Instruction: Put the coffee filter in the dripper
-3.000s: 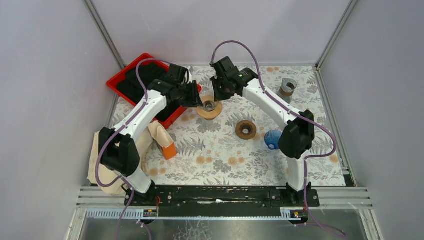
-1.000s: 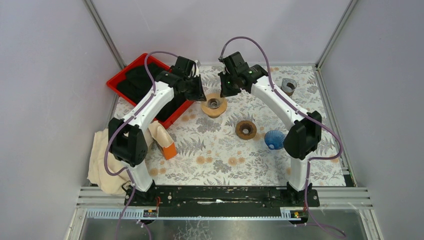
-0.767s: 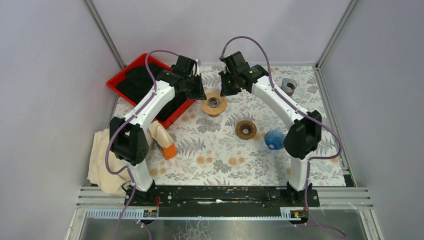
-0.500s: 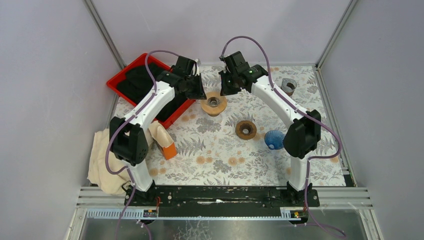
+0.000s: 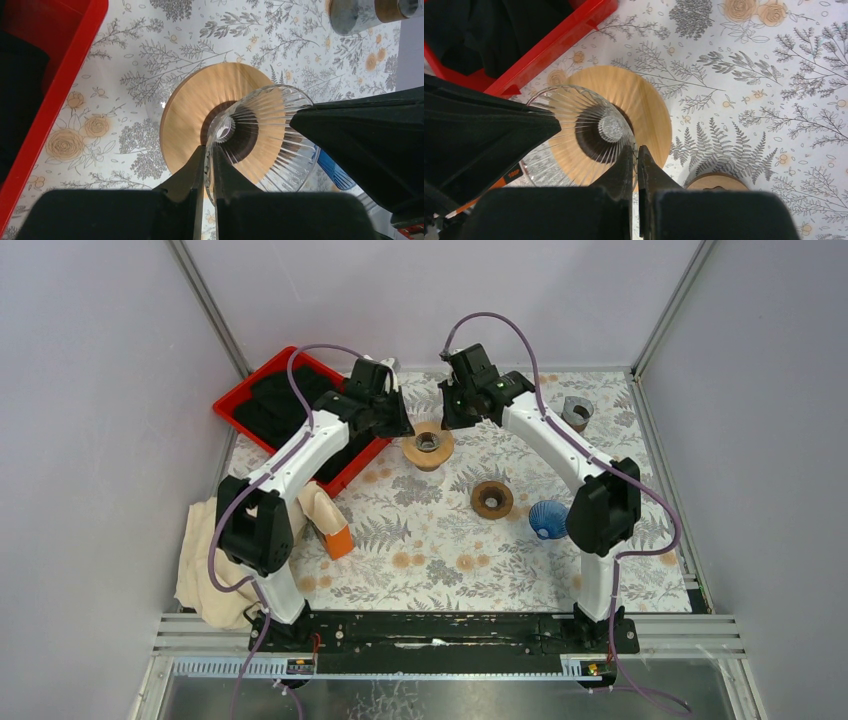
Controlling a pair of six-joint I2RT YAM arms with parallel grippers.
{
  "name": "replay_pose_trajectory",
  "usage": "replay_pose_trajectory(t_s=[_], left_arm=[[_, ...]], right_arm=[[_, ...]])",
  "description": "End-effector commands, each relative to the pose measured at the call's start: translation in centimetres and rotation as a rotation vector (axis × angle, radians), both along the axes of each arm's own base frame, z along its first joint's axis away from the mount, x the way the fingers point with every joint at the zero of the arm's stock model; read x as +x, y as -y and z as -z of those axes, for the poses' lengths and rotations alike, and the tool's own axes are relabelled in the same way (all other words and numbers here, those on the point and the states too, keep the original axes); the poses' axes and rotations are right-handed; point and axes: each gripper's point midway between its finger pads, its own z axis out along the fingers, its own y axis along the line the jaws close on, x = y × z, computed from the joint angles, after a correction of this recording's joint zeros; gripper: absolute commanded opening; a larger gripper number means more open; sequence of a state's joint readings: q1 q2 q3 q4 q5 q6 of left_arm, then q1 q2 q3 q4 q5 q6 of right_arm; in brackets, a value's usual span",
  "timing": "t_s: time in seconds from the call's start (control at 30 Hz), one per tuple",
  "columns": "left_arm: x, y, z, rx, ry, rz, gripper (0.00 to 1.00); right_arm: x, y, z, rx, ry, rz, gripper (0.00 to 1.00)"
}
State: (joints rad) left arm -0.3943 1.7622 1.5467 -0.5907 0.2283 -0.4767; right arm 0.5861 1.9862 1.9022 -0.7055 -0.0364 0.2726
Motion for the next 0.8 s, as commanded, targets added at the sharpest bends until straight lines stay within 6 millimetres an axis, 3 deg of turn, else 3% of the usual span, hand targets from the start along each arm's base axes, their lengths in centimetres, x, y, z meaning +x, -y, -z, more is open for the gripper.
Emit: replay_pose_trajectory(t_s=[0.0,0.17,0.3,0.47,0.77], left_arm=[[-6.4,-1.7,9.9,0.219,-0.313,0.062,0.09],[-7.1,-1.5,10.7,0.241,-0.329,0.074,0.09],[-7.4,-1.6,10.9,0.246,-0.335,0.073,0.09],[-6.5,-1.3,8.7,0.228,-0.276,0.062,0.17],[-3.4,-1.6,3.9,0.193,-0.157,-0.003,0.24]], right_arm=[[-5.4,4.9,13.7,-0.331,-0.340,-0.010,0.00],[-6.3,5.4,15.0,-0.349,-0.365,-0.010,0.00],[-6.1,5.2,14.3,-0.333,-0.349,-0.012,0.00],[-5.1,3.9,10.8,-0.263,-0.279,-0.022,0.00],[-3.0,2.7,4.1,-0.168,-0.132,0.003,0.11]])
